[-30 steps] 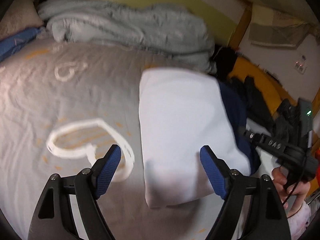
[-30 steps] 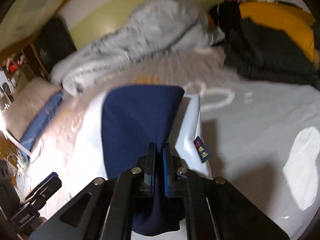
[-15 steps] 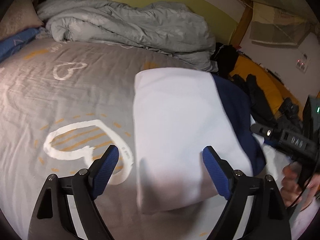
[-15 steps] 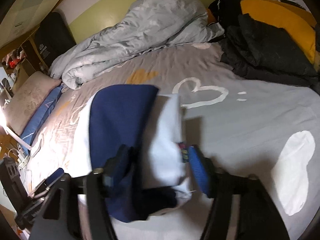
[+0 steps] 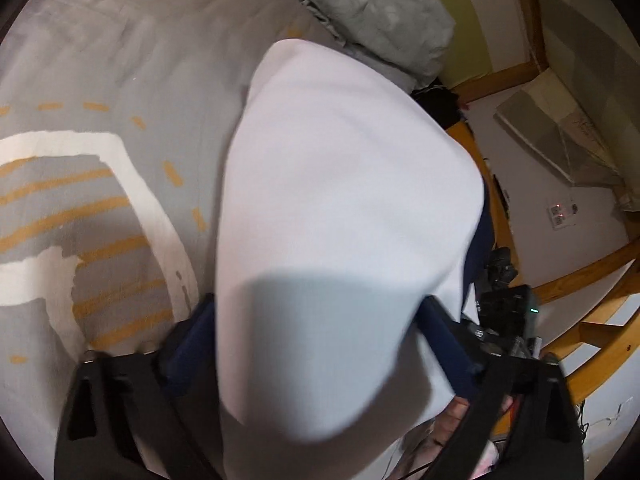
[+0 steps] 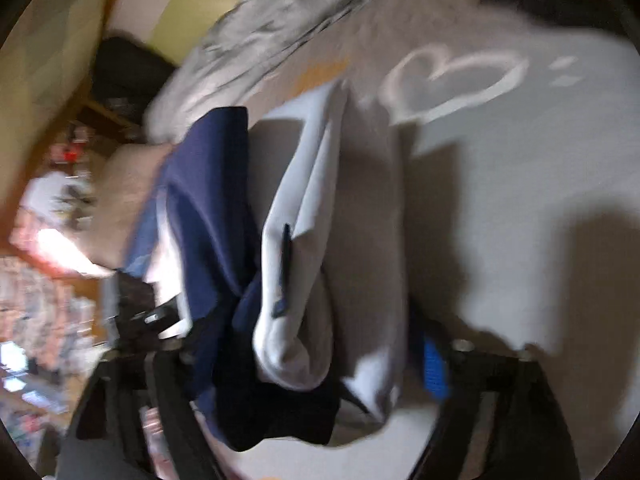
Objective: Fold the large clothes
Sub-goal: 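Lift the folded jacket with both tools and carry it onto the dark clothes pile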
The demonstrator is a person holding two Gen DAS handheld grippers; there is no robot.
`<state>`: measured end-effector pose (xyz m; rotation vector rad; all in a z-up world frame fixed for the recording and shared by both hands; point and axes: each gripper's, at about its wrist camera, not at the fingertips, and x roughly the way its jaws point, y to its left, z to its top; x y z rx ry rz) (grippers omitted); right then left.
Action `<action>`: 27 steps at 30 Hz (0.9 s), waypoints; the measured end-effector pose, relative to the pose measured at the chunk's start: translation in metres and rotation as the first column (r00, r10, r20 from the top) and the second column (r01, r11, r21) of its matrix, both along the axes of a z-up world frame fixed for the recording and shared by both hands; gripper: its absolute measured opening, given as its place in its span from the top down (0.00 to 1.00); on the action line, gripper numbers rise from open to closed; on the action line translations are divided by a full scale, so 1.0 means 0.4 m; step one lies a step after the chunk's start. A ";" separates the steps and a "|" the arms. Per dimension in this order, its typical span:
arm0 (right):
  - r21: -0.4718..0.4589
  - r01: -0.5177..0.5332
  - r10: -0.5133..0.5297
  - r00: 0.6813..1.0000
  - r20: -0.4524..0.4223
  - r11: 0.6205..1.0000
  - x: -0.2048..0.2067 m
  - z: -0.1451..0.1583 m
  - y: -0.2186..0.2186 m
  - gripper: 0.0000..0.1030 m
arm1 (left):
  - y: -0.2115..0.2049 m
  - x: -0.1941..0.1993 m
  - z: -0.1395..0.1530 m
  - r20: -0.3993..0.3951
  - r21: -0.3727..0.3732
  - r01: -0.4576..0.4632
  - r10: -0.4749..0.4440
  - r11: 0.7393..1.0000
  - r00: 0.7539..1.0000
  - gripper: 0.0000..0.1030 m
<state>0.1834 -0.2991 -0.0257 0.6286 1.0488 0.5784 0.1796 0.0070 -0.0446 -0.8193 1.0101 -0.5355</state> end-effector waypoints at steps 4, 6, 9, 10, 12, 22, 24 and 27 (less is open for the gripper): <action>0.043 0.008 -0.010 1.000 0.025 0.999 0.000 -0.005 0.024 0.41 | 0.003 -0.012 0.022 0.028 0.007 -0.016 0.016 1.000 0.999 0.44; 0.000 -0.005 0.005 0.996 0.093 1.000 -0.019 0.037 0.036 0.50 | -0.003 -0.019 0.063 0.071 0.048 -0.010 0.007 0.999 0.997 0.52; 0.018 -0.010 0.008 0.990 0.143 1.000 -0.038 0.101 0.026 0.54 | -0.027 -0.030 0.140 0.133 0.073 0.006 -0.016 0.997 0.991 0.54; 0.033 -0.004 -0.001 0.988 0.155 0.999 -0.042 0.120 0.013 0.54 | -0.040 -0.032 0.170 0.160 0.085 0.019 -0.032 0.996 0.987 0.54; 0.044 0.008 -0.016 0.985 0.171 0.999 -0.046 0.154 -0.012 0.54 | -0.073 -0.023 0.233 0.204 0.100 0.033 -0.053 0.994 0.978 0.54; 0.068 0.211 -0.221 0.898 0.380 0.975 -0.059 0.477 -0.333 0.54 | -0.424 0.156 0.544 0.437 0.106 0.193 -0.221 0.975 0.872 0.54; 0.072 0.282 -0.285 0.860 0.423 0.957 -0.050 0.532 -0.440 0.54 | -0.534 0.207 0.593 0.470 0.116 0.235 -0.261 0.965 0.843 0.54; 0.061 0.370 -0.354 0.812 0.464 0.927 -0.035 0.579 -0.577 0.54 | -0.698 0.302 0.634 0.474 0.088 0.316 -0.319 0.945 0.821 0.54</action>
